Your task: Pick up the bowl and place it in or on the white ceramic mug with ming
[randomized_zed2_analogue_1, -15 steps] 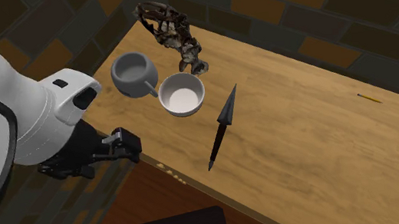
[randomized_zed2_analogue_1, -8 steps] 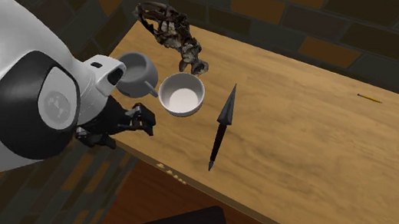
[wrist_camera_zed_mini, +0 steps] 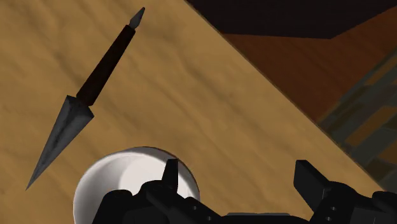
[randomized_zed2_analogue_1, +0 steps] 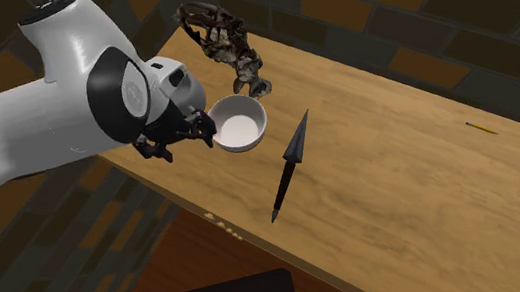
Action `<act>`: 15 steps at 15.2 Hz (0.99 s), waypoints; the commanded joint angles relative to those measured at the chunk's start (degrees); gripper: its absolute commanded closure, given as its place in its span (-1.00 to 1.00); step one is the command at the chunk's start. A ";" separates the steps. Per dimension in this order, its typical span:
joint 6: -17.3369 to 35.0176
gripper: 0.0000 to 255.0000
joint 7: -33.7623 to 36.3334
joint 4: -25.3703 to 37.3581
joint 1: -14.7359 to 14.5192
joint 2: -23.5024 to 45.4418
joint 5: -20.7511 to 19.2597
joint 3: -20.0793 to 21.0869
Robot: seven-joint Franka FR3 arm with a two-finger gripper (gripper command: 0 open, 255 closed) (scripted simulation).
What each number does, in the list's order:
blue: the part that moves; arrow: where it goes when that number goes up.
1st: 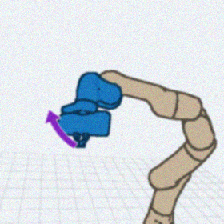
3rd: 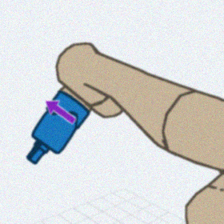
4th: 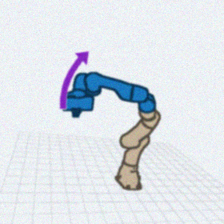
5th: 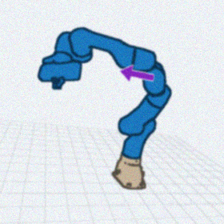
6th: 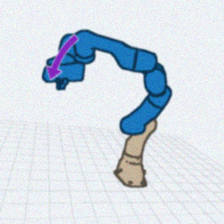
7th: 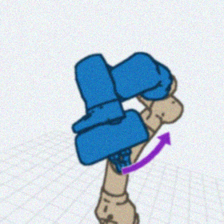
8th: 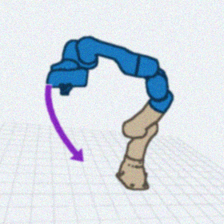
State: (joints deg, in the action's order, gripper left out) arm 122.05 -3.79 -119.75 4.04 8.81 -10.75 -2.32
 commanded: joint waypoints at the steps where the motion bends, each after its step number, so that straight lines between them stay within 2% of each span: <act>1: 0.88 -1.00 -0.10 3.91 0.23 4.58 -0.26 -0.23; 8: 1.88 -1.00 -0.58 19.30 0.94 20.40 -0.62 -0.87; 15: 5.52 -1.00 -0.41 18.41 1.37 23.08 -0.92 -1.13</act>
State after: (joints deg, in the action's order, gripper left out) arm 126.92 -4.14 -101.30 5.27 31.36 -11.63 -3.39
